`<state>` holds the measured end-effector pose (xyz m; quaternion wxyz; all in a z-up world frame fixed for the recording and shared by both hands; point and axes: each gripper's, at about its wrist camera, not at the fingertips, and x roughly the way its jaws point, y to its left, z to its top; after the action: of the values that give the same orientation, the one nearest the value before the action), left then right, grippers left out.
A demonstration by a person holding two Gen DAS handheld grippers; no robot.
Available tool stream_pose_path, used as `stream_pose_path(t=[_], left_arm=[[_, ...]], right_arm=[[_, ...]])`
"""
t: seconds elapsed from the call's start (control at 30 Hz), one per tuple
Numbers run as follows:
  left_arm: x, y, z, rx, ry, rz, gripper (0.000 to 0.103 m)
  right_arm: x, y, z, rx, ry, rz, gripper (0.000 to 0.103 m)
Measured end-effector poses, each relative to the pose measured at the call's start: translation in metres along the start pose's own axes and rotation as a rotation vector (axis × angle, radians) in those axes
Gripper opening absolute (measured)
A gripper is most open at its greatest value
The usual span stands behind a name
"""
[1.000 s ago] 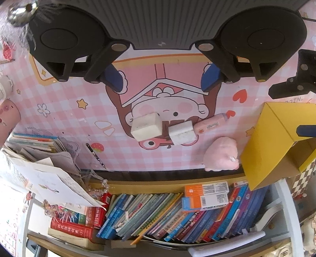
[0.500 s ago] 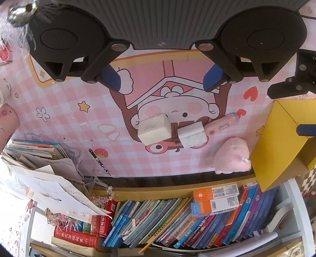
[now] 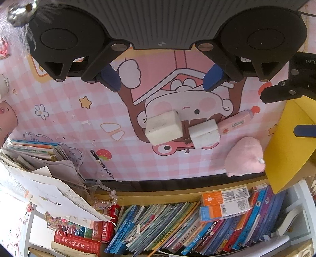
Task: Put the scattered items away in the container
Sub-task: 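Lower the left tool toward the pink highlighter while the right tool approaches a white eraser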
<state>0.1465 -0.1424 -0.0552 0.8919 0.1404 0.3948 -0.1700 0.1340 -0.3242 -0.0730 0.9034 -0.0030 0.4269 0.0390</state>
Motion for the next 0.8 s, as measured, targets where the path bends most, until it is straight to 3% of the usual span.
stream_pose_path(t=[0.37, 0.8], left_arm=[[0.026, -0.001, -0.001, -0.010, 0.043, 0.003, 0.099], [0.051, 0.005, 0.001, -0.068, 0.022, 0.025, 0.095]], right_arm=[[0.020, -0.008, 0.010, 0.013, 0.018, -0.002, 0.090], [0.042, -0.011, 0.022, 0.009, 0.020, -0.006, 0.090]])
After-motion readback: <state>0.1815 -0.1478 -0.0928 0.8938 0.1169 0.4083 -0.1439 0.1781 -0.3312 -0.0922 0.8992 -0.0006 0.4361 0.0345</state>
